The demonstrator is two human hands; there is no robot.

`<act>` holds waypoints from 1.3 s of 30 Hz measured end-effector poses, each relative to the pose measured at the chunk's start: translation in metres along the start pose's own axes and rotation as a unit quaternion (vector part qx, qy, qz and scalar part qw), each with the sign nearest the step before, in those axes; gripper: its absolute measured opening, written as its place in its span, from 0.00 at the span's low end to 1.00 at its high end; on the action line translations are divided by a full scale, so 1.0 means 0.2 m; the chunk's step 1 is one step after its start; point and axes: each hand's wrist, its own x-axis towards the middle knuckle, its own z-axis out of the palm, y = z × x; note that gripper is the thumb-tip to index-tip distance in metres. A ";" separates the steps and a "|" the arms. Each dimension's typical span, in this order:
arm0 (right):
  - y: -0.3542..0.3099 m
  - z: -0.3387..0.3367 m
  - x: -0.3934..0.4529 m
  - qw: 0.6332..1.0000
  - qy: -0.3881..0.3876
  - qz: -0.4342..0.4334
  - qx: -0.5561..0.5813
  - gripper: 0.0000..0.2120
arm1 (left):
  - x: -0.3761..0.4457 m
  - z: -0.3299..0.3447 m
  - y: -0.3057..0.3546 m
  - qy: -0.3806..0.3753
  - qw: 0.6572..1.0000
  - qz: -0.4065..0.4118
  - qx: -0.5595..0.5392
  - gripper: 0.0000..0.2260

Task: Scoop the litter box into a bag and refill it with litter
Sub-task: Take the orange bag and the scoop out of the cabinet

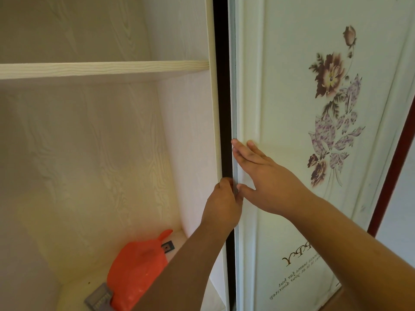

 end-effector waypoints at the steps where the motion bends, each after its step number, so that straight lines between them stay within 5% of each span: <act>1: 0.00 0.00 0.00 1.000 -0.001 0.002 0.000 0.40 | 0.00 0.00 0.00 -0.001 1.000 0.000 0.001 0.14; 8: -0.05 -0.01 -0.01 0.999 -0.003 0.015 -0.039 0.39 | -0.03 -0.07 0.00 -0.042 0.997 -0.012 -0.069 0.14; 16: -0.27 0.12 -0.01 0.987 0.158 -0.013 -0.013 0.25 | -0.27 -0.38 -0.43 -0.013 0.996 -0.061 -0.059 0.16; 22: -0.53 0.48 0.05 0.996 0.009 -0.032 0.083 0.24 | -0.57 -0.63 -0.98 -0.015 0.986 -0.165 0.035 0.14; 28: -0.78 0.90 0.06 0.966 -0.160 0.027 0.200 0.23 | -0.84 -0.79 -1.42 -0.011 0.964 -0.262 0.052 0.15; 39: -1.21 1.55 0.11 0.907 -0.312 0.089 0.269 0.26 | -1.14 -0.87 -1.99 -0.057 0.934 -0.348 0.054 0.15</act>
